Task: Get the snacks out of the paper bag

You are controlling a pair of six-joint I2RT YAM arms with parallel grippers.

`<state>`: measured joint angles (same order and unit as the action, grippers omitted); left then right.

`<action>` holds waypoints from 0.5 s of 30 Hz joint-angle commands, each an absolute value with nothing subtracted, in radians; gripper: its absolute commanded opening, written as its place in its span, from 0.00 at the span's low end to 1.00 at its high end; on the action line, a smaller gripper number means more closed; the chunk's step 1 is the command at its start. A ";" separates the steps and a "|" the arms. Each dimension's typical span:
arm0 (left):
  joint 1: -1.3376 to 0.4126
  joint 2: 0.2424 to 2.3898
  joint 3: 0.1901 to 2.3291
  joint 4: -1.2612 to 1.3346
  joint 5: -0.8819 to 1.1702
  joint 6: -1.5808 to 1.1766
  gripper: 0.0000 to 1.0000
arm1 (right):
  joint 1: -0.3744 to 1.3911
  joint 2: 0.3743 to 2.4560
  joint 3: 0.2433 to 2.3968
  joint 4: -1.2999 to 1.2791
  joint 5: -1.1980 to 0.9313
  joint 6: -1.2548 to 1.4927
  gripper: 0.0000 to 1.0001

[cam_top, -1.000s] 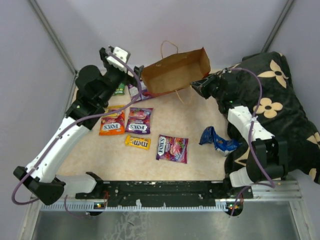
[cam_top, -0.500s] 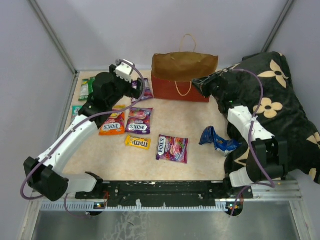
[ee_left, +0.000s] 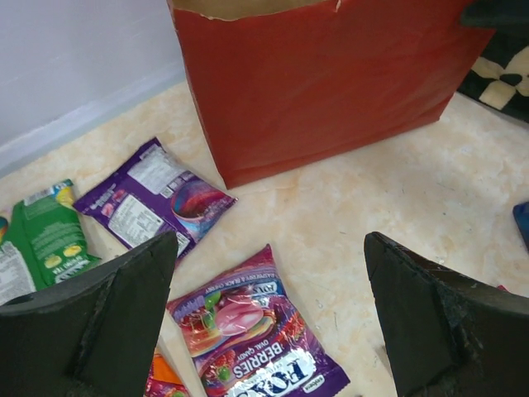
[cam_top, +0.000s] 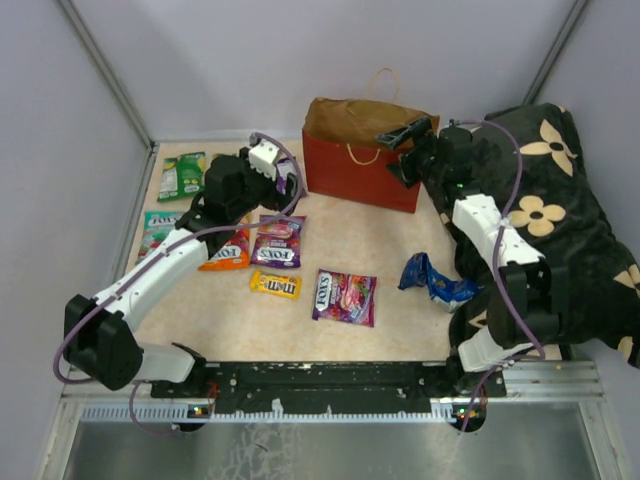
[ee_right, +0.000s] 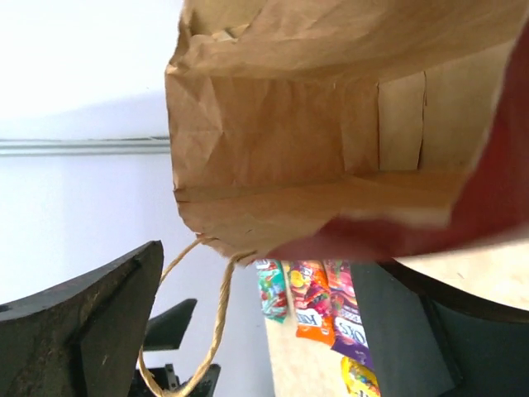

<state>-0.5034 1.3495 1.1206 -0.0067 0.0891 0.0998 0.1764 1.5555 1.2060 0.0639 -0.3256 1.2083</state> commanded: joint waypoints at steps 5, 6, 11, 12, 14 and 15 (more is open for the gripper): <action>-0.502 1.356 0.972 0.189 0.145 0.071 1.00 | 0.179 1.235 1.235 -0.133 -0.250 0.970 0.99; -0.502 1.359 0.953 0.225 0.145 0.080 1.00 | 0.179 1.197 1.220 -0.155 -0.248 0.922 0.99; -0.489 1.392 0.905 0.331 0.162 0.144 1.00 | 0.179 1.007 1.152 -0.335 -0.153 0.563 0.99; -0.484 1.407 0.905 0.348 0.187 0.156 1.00 | 0.179 0.983 1.129 -0.349 -0.136 0.494 0.99; -0.468 1.447 0.911 0.387 0.232 0.165 1.00 | 0.176 0.949 1.083 -0.364 -0.111 0.379 0.99; -0.452 1.468 0.913 0.415 0.258 0.157 1.00 | 0.174 0.940 1.064 -0.365 -0.113 0.332 0.99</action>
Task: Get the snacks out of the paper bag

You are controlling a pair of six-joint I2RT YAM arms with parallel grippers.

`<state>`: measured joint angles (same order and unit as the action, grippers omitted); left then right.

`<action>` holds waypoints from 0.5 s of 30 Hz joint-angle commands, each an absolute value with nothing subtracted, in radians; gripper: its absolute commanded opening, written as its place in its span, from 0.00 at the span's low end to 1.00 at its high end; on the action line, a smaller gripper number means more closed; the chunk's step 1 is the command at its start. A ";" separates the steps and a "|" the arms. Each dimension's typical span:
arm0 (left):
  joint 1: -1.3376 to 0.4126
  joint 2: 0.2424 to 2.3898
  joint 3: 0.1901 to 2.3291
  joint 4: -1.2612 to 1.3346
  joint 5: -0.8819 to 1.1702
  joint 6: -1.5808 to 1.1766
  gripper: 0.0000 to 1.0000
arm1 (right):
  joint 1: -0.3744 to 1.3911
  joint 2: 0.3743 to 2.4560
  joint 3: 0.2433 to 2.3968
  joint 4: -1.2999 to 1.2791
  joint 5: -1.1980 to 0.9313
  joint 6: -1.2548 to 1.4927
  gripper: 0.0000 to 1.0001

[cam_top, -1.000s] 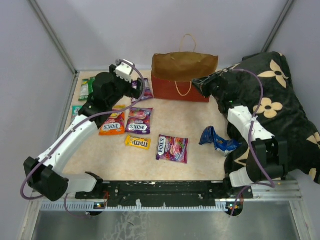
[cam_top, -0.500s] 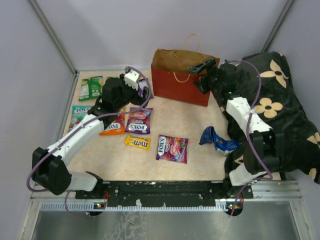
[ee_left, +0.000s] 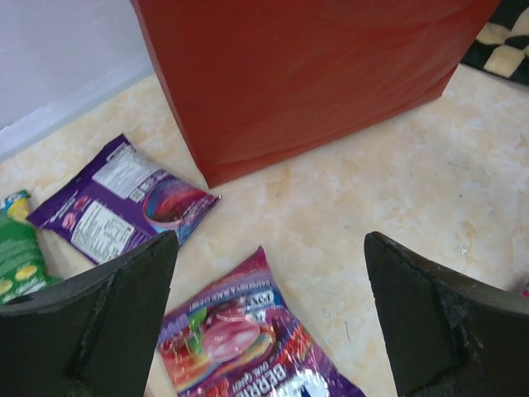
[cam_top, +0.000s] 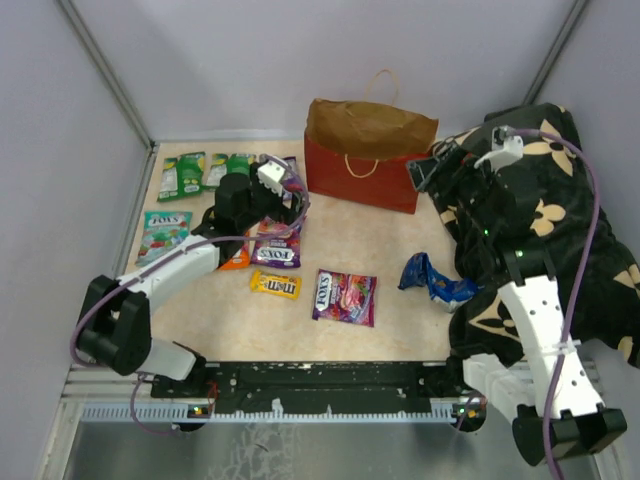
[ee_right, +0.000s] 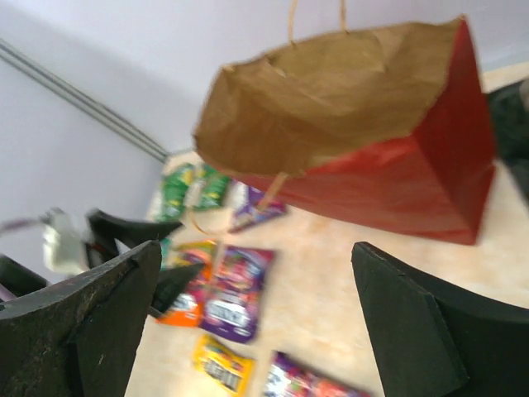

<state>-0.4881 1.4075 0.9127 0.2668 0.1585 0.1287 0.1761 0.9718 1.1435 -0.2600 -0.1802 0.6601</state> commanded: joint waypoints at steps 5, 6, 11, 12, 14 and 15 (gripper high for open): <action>-0.363 1.580 0.938 0.595 0.418 0.080 1.00 | 0.044 0.969 1.010 -0.305 -0.319 0.213 0.99; -0.355 1.604 0.958 0.605 0.431 0.077 1.00 | -0.008 0.999 1.011 -0.287 -0.413 0.225 0.99; -0.335 1.695 1.044 0.662 0.497 0.052 1.00 | -0.102 1.147 1.040 -0.171 -0.577 0.244 0.99; -0.333 1.720 1.064 0.665 0.515 0.047 1.00 | -0.101 1.171 1.043 -0.142 -0.585 0.244 0.99; -0.333 1.762 1.113 0.660 0.558 0.043 1.00 | -0.101 1.216 1.051 -0.115 -0.570 0.227 0.99; -0.332 1.782 1.139 0.653 0.572 0.044 1.00 | -0.101 1.233 1.051 -0.103 -0.556 0.215 0.99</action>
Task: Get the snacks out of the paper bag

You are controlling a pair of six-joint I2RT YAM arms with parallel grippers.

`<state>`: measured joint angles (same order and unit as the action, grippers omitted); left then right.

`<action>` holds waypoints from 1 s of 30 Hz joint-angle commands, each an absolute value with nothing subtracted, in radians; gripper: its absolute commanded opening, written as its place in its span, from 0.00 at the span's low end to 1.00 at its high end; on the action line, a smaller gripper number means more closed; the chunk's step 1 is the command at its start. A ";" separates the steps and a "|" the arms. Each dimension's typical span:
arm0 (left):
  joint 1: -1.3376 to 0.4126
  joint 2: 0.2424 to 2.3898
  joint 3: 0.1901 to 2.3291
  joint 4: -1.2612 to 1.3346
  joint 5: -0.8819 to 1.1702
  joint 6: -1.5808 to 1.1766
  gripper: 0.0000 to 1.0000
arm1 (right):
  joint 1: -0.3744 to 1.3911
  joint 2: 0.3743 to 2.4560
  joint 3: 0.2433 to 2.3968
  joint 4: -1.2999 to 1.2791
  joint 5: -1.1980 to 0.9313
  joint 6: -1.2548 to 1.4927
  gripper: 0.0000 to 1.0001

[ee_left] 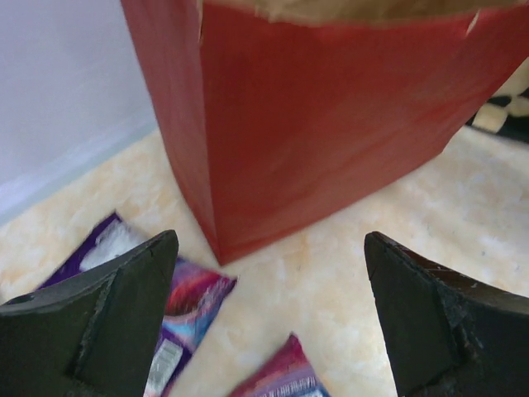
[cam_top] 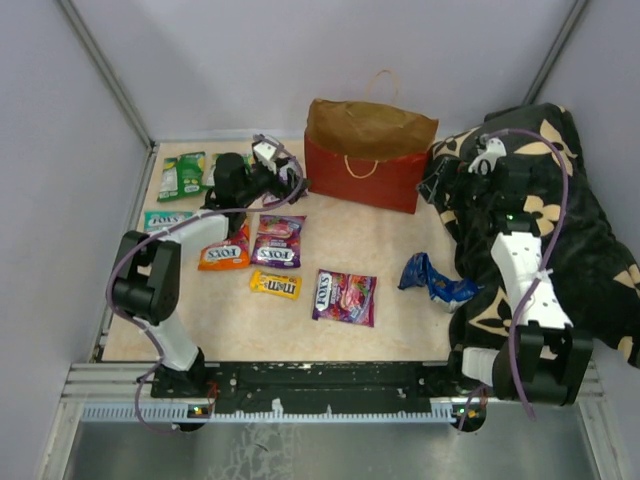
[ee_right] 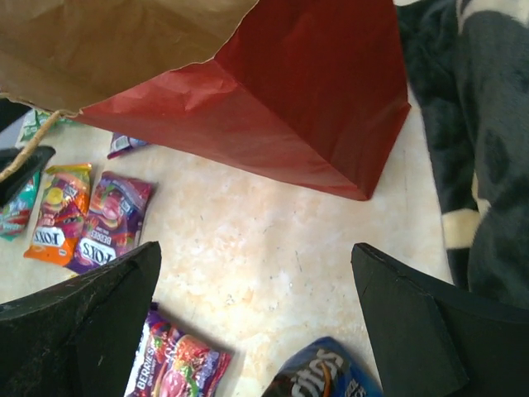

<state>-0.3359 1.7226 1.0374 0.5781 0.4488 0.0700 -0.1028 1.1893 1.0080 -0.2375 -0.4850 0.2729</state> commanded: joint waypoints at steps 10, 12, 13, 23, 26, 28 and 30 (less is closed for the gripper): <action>-0.332 1.934 1.327 0.589 0.538 0.072 0.96 | -0.079 1.414 1.113 -0.059 -0.449 0.127 0.87; -0.333 1.953 1.355 0.563 0.541 0.093 0.96 | -0.062 1.455 1.130 -0.061 -0.430 0.095 0.86; -0.333 1.964 1.365 0.557 0.541 0.105 0.96 | -0.054 1.473 1.137 -0.058 -0.428 0.079 0.86; -0.333 2.019 1.391 0.581 0.527 0.120 0.96 | -0.046 1.643 1.237 0.044 -0.479 -0.018 0.79; -0.334 2.003 1.356 0.622 0.511 0.112 0.96 | -0.046 1.705 1.255 0.128 -0.538 -0.026 0.78; -0.334 1.992 1.340 0.643 0.500 0.108 0.96 | -0.045 1.749 1.285 0.155 -0.588 -0.028 0.77; -0.334 1.992 1.332 0.652 0.496 0.109 0.96 | -0.045 1.789 1.317 0.180 -0.636 -0.027 0.76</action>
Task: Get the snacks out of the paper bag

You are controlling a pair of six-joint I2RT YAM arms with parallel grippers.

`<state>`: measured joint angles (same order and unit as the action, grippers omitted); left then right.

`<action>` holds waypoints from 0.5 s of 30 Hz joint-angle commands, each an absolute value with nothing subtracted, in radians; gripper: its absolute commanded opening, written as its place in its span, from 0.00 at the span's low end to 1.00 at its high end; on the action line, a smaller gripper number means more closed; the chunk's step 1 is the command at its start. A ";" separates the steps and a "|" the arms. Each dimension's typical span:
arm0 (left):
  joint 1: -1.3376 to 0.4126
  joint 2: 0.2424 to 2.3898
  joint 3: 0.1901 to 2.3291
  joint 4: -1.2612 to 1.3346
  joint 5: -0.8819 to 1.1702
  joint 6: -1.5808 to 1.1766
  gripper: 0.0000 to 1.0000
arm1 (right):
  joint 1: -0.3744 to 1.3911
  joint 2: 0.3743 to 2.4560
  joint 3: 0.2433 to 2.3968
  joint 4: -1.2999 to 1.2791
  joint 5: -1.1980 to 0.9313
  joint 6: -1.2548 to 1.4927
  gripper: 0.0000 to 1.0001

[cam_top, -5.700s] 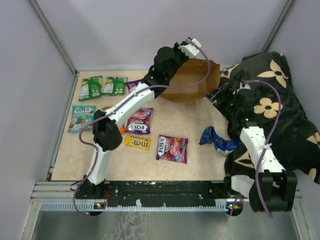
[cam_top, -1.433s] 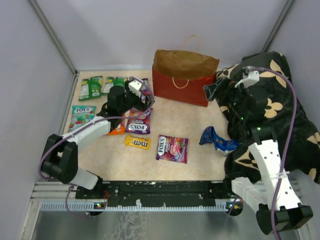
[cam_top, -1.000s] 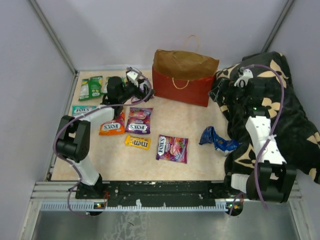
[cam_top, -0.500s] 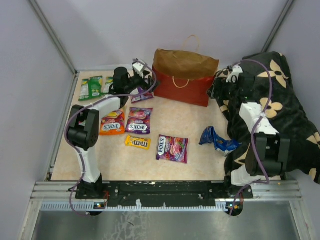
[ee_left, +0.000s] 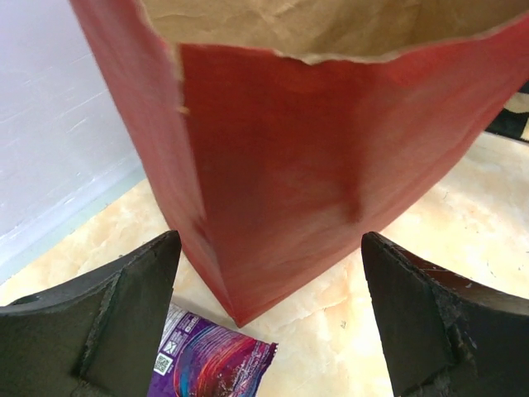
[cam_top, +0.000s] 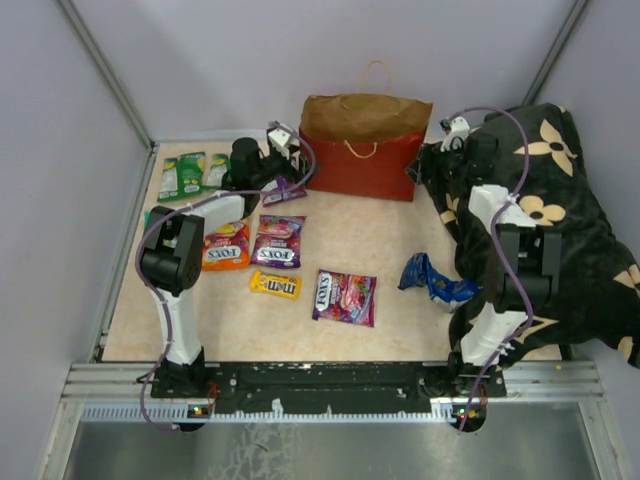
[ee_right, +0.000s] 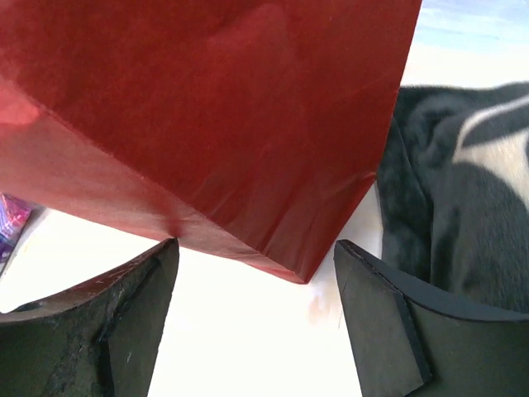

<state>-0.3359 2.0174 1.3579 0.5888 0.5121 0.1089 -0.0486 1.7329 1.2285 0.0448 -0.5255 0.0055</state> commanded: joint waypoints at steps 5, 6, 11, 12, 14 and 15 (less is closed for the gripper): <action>-0.333 2.004 1.343 0.652 0.487 0.113 0.96 | -0.046 1.893 1.430 0.194 -0.742 -0.008 0.75; -0.334 2.008 1.348 0.647 0.484 0.116 0.96 | -0.045 1.913 1.453 0.195 -0.754 -0.003 0.75; -0.334 2.025 1.388 0.611 0.480 0.130 0.96 | -0.044 1.994 1.597 0.139 -0.751 0.003 0.76; -0.334 2.030 1.398 0.603 0.482 0.131 0.96 | -0.045 2.000 1.612 0.135 -0.741 0.010 0.77; -0.334 2.043 1.422 0.588 0.486 0.131 0.96 | -0.044 2.005 1.629 0.136 -0.711 0.026 0.79; -0.334 2.053 1.441 0.576 0.488 0.130 0.96 | -0.044 2.006 1.640 0.129 -0.692 0.036 0.80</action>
